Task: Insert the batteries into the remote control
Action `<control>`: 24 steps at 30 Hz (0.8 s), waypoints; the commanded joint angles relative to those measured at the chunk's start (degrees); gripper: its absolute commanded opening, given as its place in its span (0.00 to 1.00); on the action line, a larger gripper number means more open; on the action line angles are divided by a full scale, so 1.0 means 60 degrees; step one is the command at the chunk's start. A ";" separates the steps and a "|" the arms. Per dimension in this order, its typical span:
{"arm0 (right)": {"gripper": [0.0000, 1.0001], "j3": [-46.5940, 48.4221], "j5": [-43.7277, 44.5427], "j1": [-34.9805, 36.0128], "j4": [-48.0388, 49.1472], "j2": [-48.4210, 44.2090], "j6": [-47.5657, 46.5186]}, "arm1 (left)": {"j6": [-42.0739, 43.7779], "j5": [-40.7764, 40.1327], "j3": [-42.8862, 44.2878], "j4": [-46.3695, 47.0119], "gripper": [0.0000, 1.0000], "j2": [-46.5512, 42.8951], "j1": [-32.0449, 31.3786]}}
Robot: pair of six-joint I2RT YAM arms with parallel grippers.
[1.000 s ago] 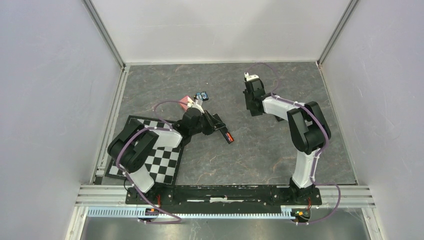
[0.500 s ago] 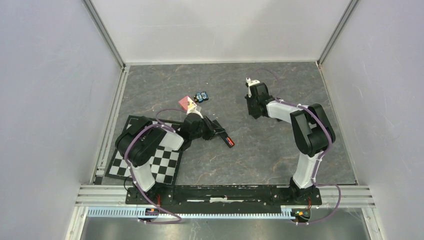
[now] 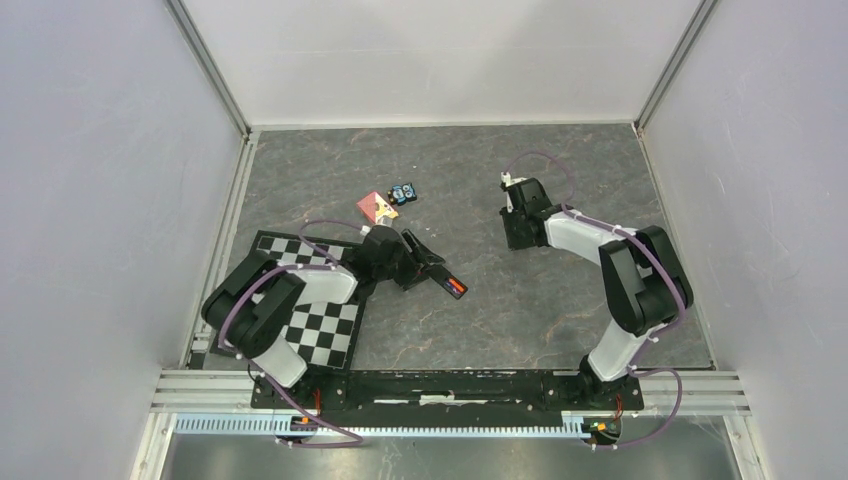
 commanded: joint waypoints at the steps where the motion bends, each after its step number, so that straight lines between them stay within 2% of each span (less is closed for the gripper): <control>1: 0.32 0.0124 0.0211 -0.0001 -0.0724 -0.0842 0.0242 | 0.0288 -0.1279 0.0189 -0.3023 0.76 -0.0783 -0.0043; 7: 0.66 0.0468 0.0799 0.0000 -0.1146 -0.1083 -0.0352 | 0.0552 -0.1781 0.0329 -0.4078 0.88 -0.1396 -0.0043; 9: 0.71 0.0747 0.0717 -0.0025 -0.1320 -0.0860 -0.0999 | 0.0824 -0.1864 0.0469 -0.4307 0.93 -0.1560 -0.0044; 11: 0.72 0.1270 0.0561 -0.0060 -0.1809 -0.0321 -0.1633 | 0.1293 -0.1968 0.0760 -0.4567 0.99 -0.1679 -0.0042; 18: 0.67 0.2449 -0.0011 -0.0236 -0.2685 0.0883 -0.2467 | 0.2880 -0.1854 0.1811 -0.4652 1.00 -0.2352 -0.0038; 24: 0.63 0.2770 -0.0289 -0.0384 -0.2967 0.1389 -0.2501 | 0.3654 -0.0758 0.2793 -0.4538 0.93 -0.1937 0.0006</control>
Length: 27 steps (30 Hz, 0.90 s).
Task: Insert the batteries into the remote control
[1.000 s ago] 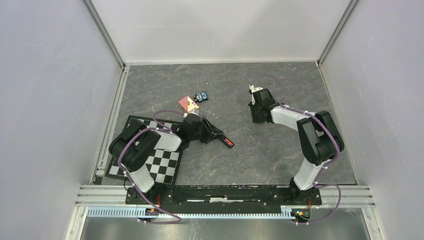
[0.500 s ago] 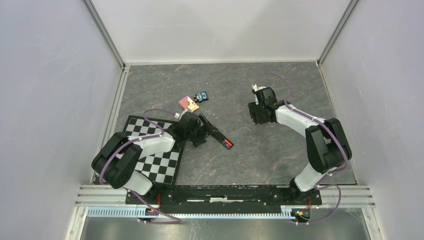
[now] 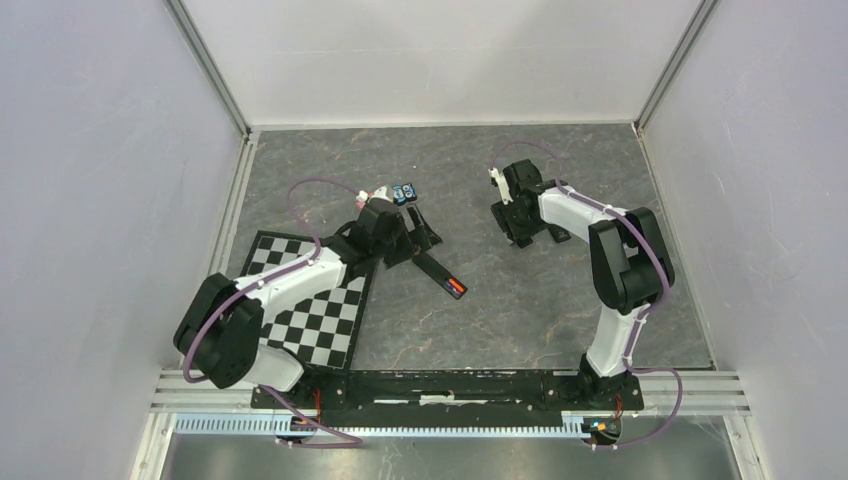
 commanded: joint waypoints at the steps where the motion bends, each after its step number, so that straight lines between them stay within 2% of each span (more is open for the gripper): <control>1: 0.63 0.0478 -0.0444 -0.0122 -0.0457 0.0236 -0.0349 | 0.1101 0.0898 0.0831 0.0328 0.92 0.0240 0.0023; 5: 0.60 0.0303 -0.0680 -0.0131 -0.0436 0.0241 -0.0531 | 0.1122 0.1683 0.1265 0.0662 0.87 0.0894 0.0084; 11: 0.46 0.0104 -0.1127 -0.0388 -0.0502 0.0442 -0.0481 | 0.1118 0.2502 0.1805 0.1041 0.80 0.1708 0.0160; 15: 0.52 0.0013 -0.1139 -0.0526 -0.0465 0.0398 -0.0443 | 0.1135 0.2583 0.2164 0.1127 0.78 0.2090 0.0218; 18: 0.60 -0.0008 -0.1128 -0.0529 -0.0398 0.0285 -0.0472 | 0.1077 0.2786 0.2369 0.1285 0.77 0.2424 0.0218; 20: 0.61 -0.0032 -0.1127 -0.0536 -0.0346 0.0279 -0.0487 | 0.1074 0.2947 0.2484 0.1381 0.77 0.2613 0.0217; 22: 0.58 0.0069 -0.1399 -0.0538 -0.0515 0.0436 -0.0541 | 0.1075 0.3043 0.2589 0.1381 0.76 0.2788 0.0218; 24: 0.50 0.0077 -0.1829 -0.0541 -0.0663 0.0592 -0.0629 | 0.1060 0.3132 0.2678 0.1390 0.75 0.2932 0.0218; 27: 0.46 -0.0248 -0.2086 -0.0556 -0.0787 0.0632 -0.0648 | 0.1071 0.3041 0.2785 0.1355 0.73 0.3029 0.0218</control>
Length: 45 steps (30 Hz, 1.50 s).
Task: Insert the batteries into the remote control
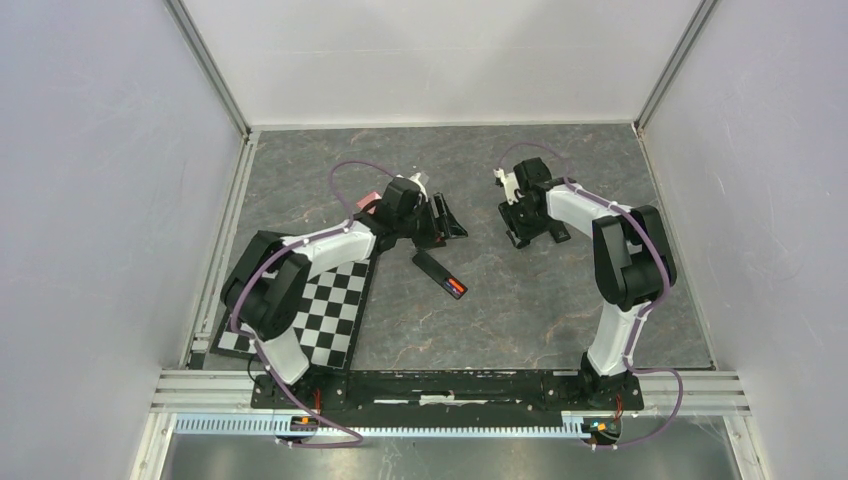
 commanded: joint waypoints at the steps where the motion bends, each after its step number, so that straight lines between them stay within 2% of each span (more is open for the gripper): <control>1: 0.45 -0.0457 -0.0662 -0.0019 -0.0457 0.0296 -0.0124 | 0.0352 0.0190 0.0479 0.0326 0.73 0.0188 0.0040; 6: 0.36 -0.0795 -0.0834 -0.0095 -0.0183 0.0077 0.0033 | 0.0535 0.0240 0.0862 0.0311 0.72 0.0613 0.0058; 9: 0.34 -0.0846 -0.1107 -0.0094 0.0004 -0.0148 0.0138 | 0.0487 0.0339 0.1031 0.0394 0.72 0.0888 0.0058; 21: 0.34 -0.2762 -0.3118 -0.0010 0.1221 -0.1918 0.0493 | -0.0254 0.1529 0.1142 0.1034 0.69 0.1862 0.0033; 29: 0.34 -0.3282 -0.3228 0.0289 0.1453 -0.2566 0.0671 | -0.0547 0.1685 0.1113 0.1146 0.67 0.2072 -0.0085; 31: 0.40 -0.3279 -0.2833 0.0519 0.1558 -0.2705 0.0609 | -0.0577 0.1595 0.1059 0.1146 0.67 0.2059 -0.0096; 35: 0.64 -0.3039 -0.1149 0.1451 0.1577 -0.2873 0.0090 | -0.0501 0.1201 0.0963 0.1007 0.65 0.1951 -0.0075; 37: 0.71 -0.2865 -0.0714 0.1633 0.1603 -0.2894 -0.0112 | -0.0411 0.1028 0.0925 0.0893 0.65 0.1843 -0.0061; 42: 0.77 -0.1743 -0.0285 0.1633 0.0825 -0.2439 -0.0474 | -0.0089 0.0647 0.0894 0.0414 0.64 0.1549 0.0054; 45: 0.77 -0.0927 -0.0176 0.1649 0.0207 -0.1849 -0.0580 | -0.0079 0.0549 0.0837 0.0267 0.64 0.1476 0.0169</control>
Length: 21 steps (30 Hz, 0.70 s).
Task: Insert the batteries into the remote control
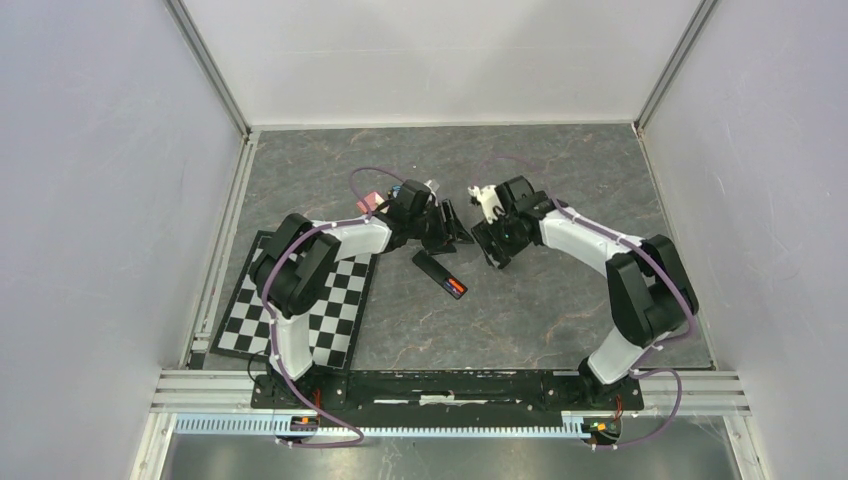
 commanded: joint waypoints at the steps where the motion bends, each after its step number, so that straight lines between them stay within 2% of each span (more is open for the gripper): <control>1: 0.77 0.1346 0.0498 -0.0023 -0.0695 0.0668 -0.0443 | 0.0228 -0.0365 -0.0012 -0.0246 0.64 -0.0522 0.0187; 6: 0.74 0.1775 0.0341 0.0050 -0.1233 0.1202 -0.0611 | 0.0271 -0.0359 -0.0084 -0.0246 0.63 -0.0629 0.0243; 14: 0.75 0.1921 0.0319 0.0197 -0.1542 0.1616 -0.0769 | 0.0297 -0.0299 -0.0044 -0.0217 0.62 -0.0618 0.0267; 21: 0.66 0.2111 0.0506 0.0219 -0.1861 0.2175 -0.0731 | 0.0286 -0.0287 -0.0051 -0.0188 0.62 -0.0618 0.0264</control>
